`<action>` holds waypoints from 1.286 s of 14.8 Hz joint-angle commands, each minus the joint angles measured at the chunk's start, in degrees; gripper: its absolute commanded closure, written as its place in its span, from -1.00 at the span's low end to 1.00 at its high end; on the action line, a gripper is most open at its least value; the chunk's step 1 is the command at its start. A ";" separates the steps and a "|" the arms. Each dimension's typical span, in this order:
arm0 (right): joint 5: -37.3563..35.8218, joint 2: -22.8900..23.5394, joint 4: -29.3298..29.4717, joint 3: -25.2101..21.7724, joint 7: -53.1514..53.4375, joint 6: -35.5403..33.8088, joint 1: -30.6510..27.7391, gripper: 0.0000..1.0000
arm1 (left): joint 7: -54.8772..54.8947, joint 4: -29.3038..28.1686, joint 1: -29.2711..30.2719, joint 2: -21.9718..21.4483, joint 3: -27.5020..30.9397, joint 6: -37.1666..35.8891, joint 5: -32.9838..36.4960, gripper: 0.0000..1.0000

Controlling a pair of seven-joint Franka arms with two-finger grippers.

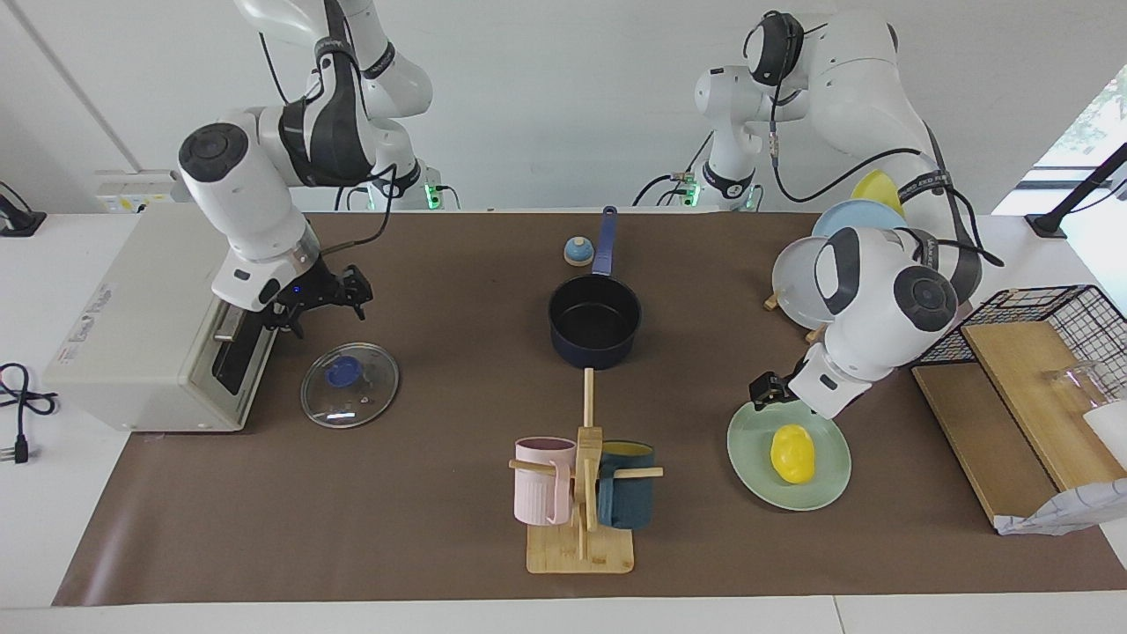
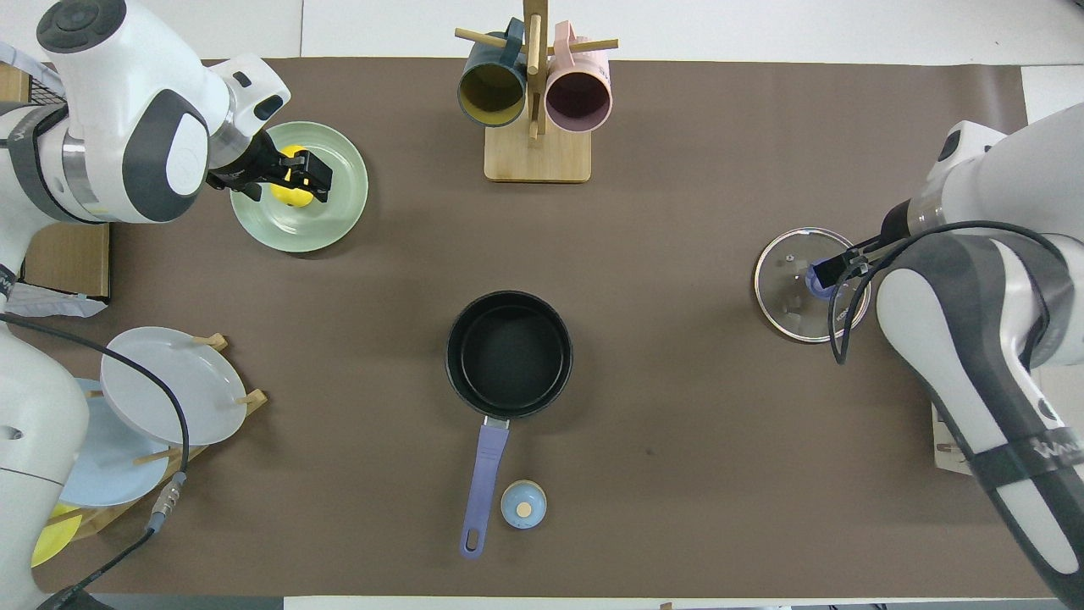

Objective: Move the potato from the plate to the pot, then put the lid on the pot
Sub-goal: 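Reach the left gripper to the yellow potato while the right gripper reaches the lid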

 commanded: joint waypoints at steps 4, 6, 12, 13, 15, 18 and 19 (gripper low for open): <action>0.49 -1.08 -13.12 0.19 -5.73 15.92 -1.58 -1.00 | -3.62 1.61 -0.36 2.59 0.50 3.65 0.98 -1.00; 0.49 0.86 -13.03 0.19 -5.65 17.16 -2.20 -1.00 | -4.76 1.79 -0.27 3.56 0.50 4.96 2.04 -1.00; 0.75 4.28 -12.94 0.19 1.54 20.94 -2.29 -1.00 | -6.17 1.70 -0.27 4.26 0.76 6.81 3.62 -1.00; 0.67 4.29 -12.94 0.19 1.73 20.85 -2.20 -1.00 | -6.17 1.70 -0.27 4.44 1.02 7.25 5.19 -1.00; 0.41 4.38 -12.51 0.19 1.73 20.94 -1.94 -0.93 | -6.26 1.70 -0.19 4.70 1.03 8.30 5.55 -1.00; 0.14 5.08 -10.14 0.19 1.73 19.63 -1.59 -0.75 | -6.70 1.61 -0.19 5.58 1.03 10.33 5.29 -1.00; 0.05 5.08 -9.87 0.19 1.73 18.84 -1.59 -0.75 | -6.79 1.79 -0.19 5.76 1.03 10.59 5.12 -1.00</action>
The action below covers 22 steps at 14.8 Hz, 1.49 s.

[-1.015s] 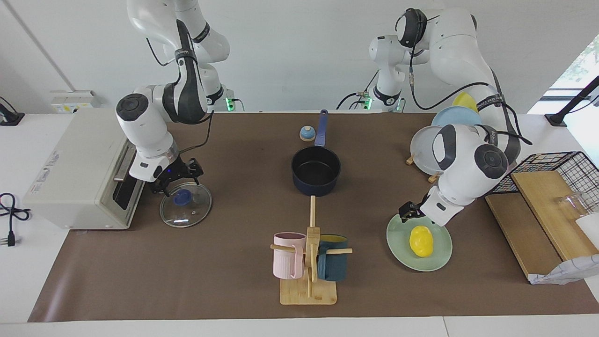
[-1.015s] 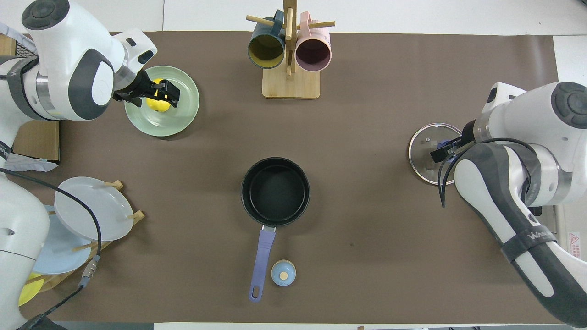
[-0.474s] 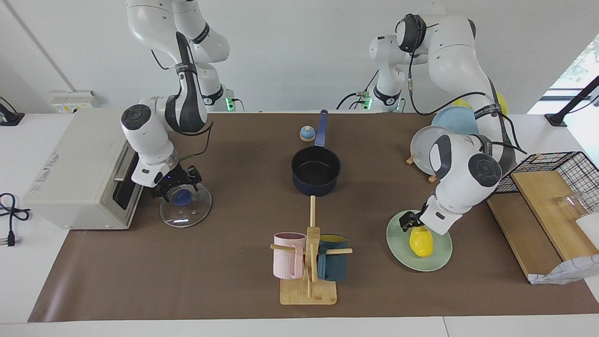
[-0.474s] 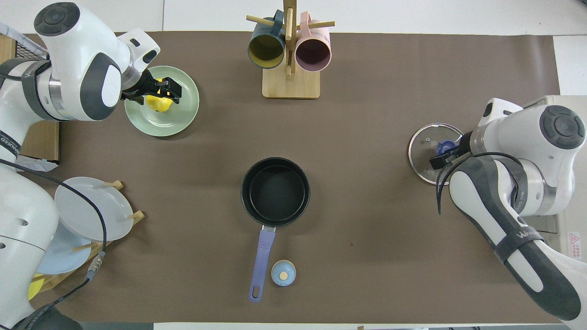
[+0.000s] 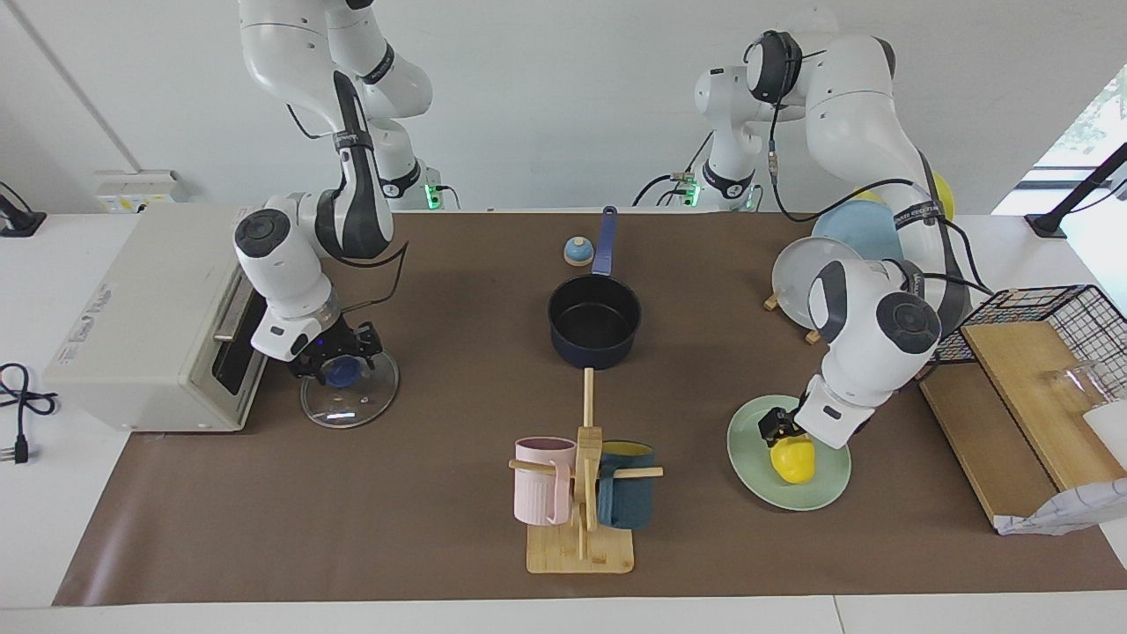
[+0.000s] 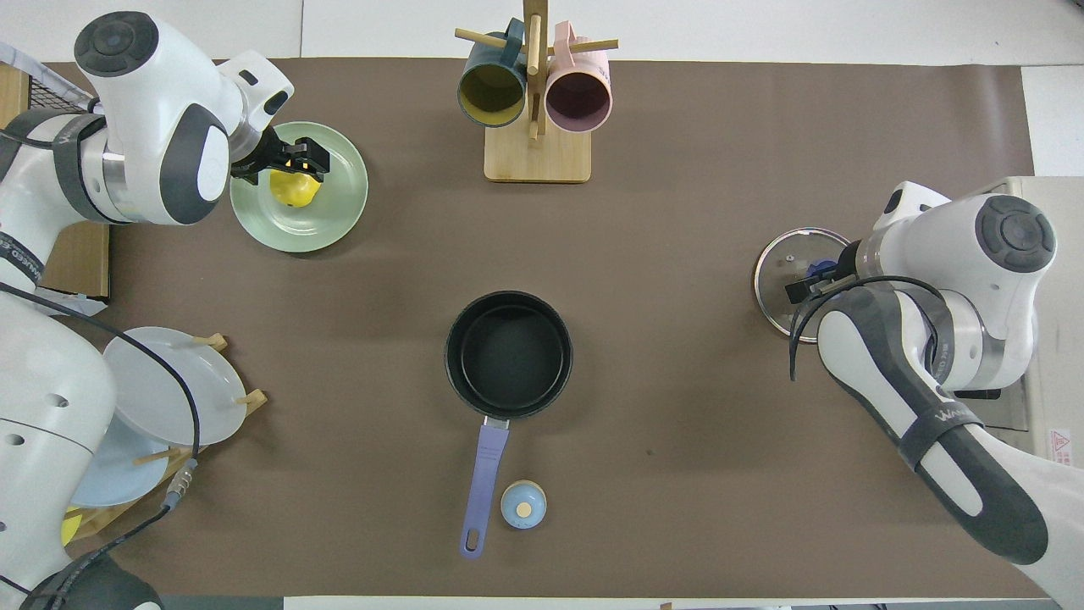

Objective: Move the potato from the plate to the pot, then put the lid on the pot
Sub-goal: 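Grasp the potato with the left gripper while the right gripper grasps the lid knob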

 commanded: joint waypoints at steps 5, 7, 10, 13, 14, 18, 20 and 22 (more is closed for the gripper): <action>-0.13 0.60 1.64 0.31 -1.13 -2.11 -0.31 -0.75 | -1.77 1.46 -0.38 2.33 0.46 3.48 0.96 -1.00; -0.13 0.52 1.46 0.31 -1.13 -2.20 -0.40 -0.75 | -1.77 1.29 -0.38 2.33 0.46 3.83 1.13 -1.00; -0.13 0.52 1.46 0.31 -1.31 -2.64 -0.83 -0.48 | -1.86 1.20 -0.46 2.33 0.46 3.92 1.04 -0.94; -0.13 0.43 1.55 0.40 -1.57 -3.17 -1.01 -0.02 | -1.86 0.32 -0.55 2.25 0.55 5.15 1.83 0.41; -0.13 0.43 1.63 0.31 -1.57 -3.43 -1.01 0.18 | -1.94 0.23 -0.64 2.16 0.55 5.15 2.79 0.69; 0.31 0.34 6.00 0.49 -1.13 -9.81 -0.32 0.77 | -2.12 0.23 -0.82 1.37 0.55 3.92 2.98 1.00; 0.13 0.25 12.86 0.66 -0.78 -18.34 -0.13 0.98 | -3.69 0.14 -0.82 -2.48 0.28 1.56 1.58 1.00; -0.04 0.08 18.05 0.67 -0.69 -24.23 0.74 1.00 | -7.98 -0.82 -2.91 -8.79 0.02 -4.30 0.17 1.00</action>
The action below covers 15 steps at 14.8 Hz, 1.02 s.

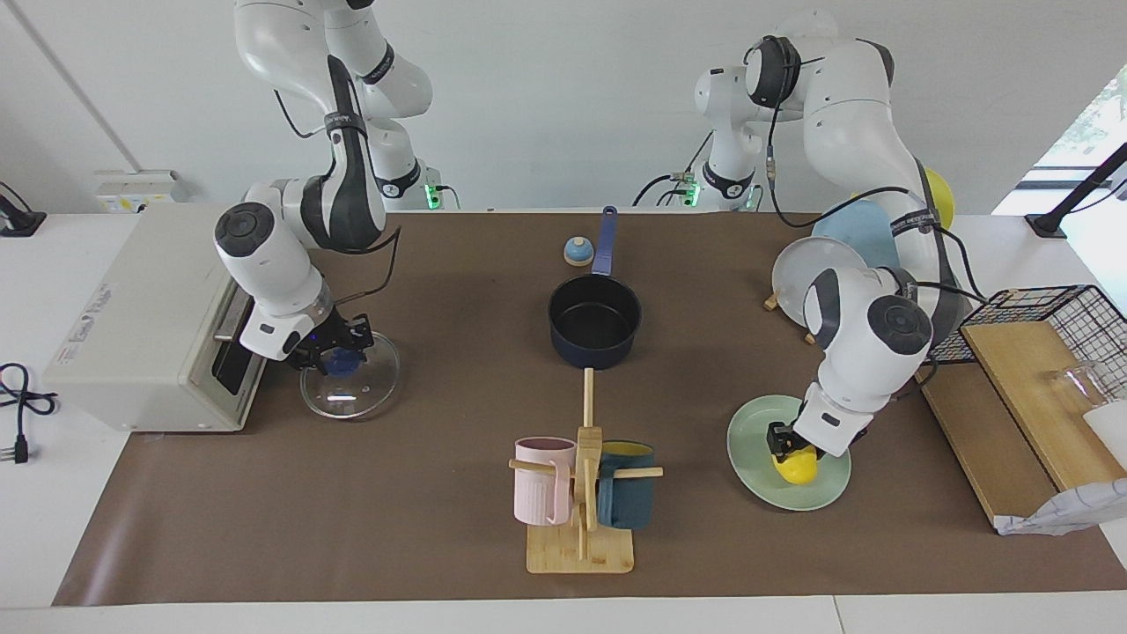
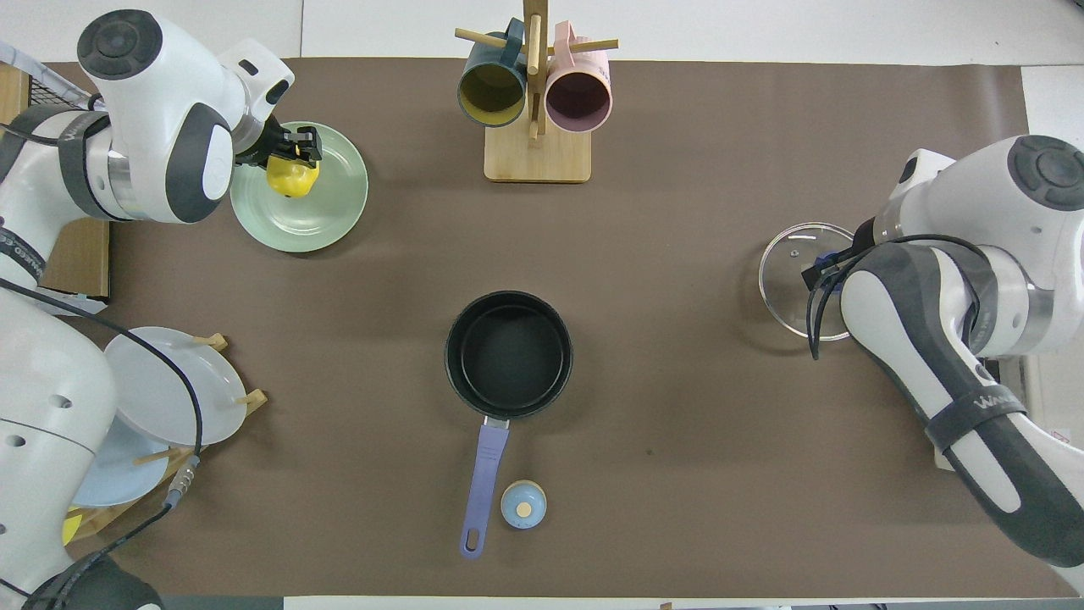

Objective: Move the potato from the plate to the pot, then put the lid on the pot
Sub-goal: 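Grasp the potato with the left gripper while the right gripper grasps the lid knob, then carry the potato over the black saucepan and release it with the left gripper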

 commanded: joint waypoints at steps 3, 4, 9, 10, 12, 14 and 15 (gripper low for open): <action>-0.13 -2.90 9.78 0.26 -0.03 -12.94 1.27 1.00 | -9.90 -4.14 -4.39 -16.65 -0.48 -15.29 -4.76 1.00; -0.04 -4.22 11.44 0.35 0.06 -15.65 1.36 1.00 | -11.21 -6.67 -6.14 -20.42 -0.57 -17.67 -5.91 1.00; -2.06 -6.34 14.71 0.35 3.56 -21.39 7.41 1.00 | -25.34 -27.04 -20.27 -34.23 -0.57 -10.27 -8.65 1.00; -2.07 -6.43 14.71 0.35 4.36 -22.09 7.78 1.00 | -27.64 -32.05 -23.27 -36.08 -0.57 -4.83 -8.65 1.00; -2.15 -6.61 14.71 0.52 4.80 -22.19 7.87 1.00 | -30.99 -38.76 -28.72 -36.28 -0.48 4.77 -8.65 1.00; -2.07 -6.78 14.45 0.61 5.16 -22.19 7.78 1.00 | -31.62 -40.18 -31.20 -33.66 -0.40 7.78 -8.47 1.00; -2.07 -6.78 14.36 0.61 5.16 -22.10 7.78 1.00 | -31.79 -40.27 -31.99 -32.51 -0.40 9.36 -8.47 1.00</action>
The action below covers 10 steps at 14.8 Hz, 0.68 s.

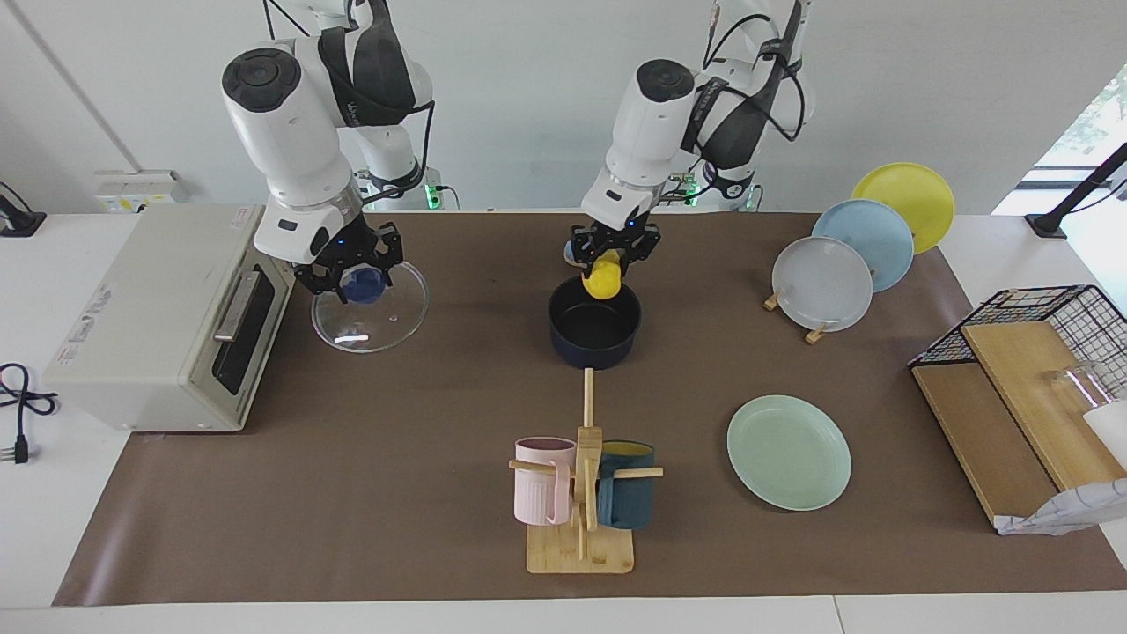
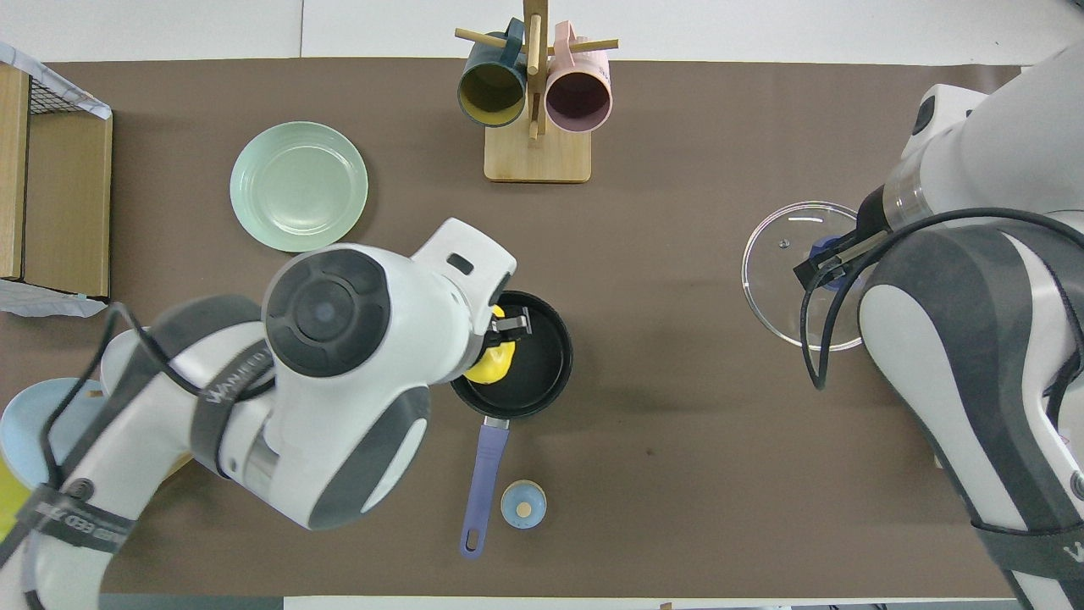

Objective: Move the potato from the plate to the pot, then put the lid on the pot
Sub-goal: 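Carry the potato over the black saucepan and release it with the left gripper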

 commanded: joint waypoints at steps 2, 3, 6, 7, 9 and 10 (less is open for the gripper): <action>-0.80 -0.32 0.21 0.31 1.02 -0.90 -0.39 1.00 | 0.16 -3.57 -2.41 1.90 1.49 6.90 -0.33 1.00; -0.80 -0.32 0.04 0.31 1.02 -0.81 -0.47 1.00 | 0.69 -4.54 -2.41 1.90 1.49 8.57 -0.24 1.00; -0.80 -0.41 -0.05 0.31 1.02 -0.63 -0.56 1.00 | 4.54 -5.43 -1.44 1.81 1.58 9.90 0.99 1.00; -0.80 -0.32 0.21 0.31 1.02 -0.72 -0.48 1.00 | 4.73 -5.60 -1.35 1.73 1.58 10.07 0.99 1.00; -0.80 -0.32 0.30 0.31 1.02 -0.63 -0.65 1.00 | 4.82 -6.65 -1.00 2.86 1.58 11.91 1.34 1.00; -0.80 -0.32 0.30 0.31 1.02 -0.63 -0.56 1.00 | 4.82 -7.96 -1.00 3.30 1.66 14.36 1.43 1.00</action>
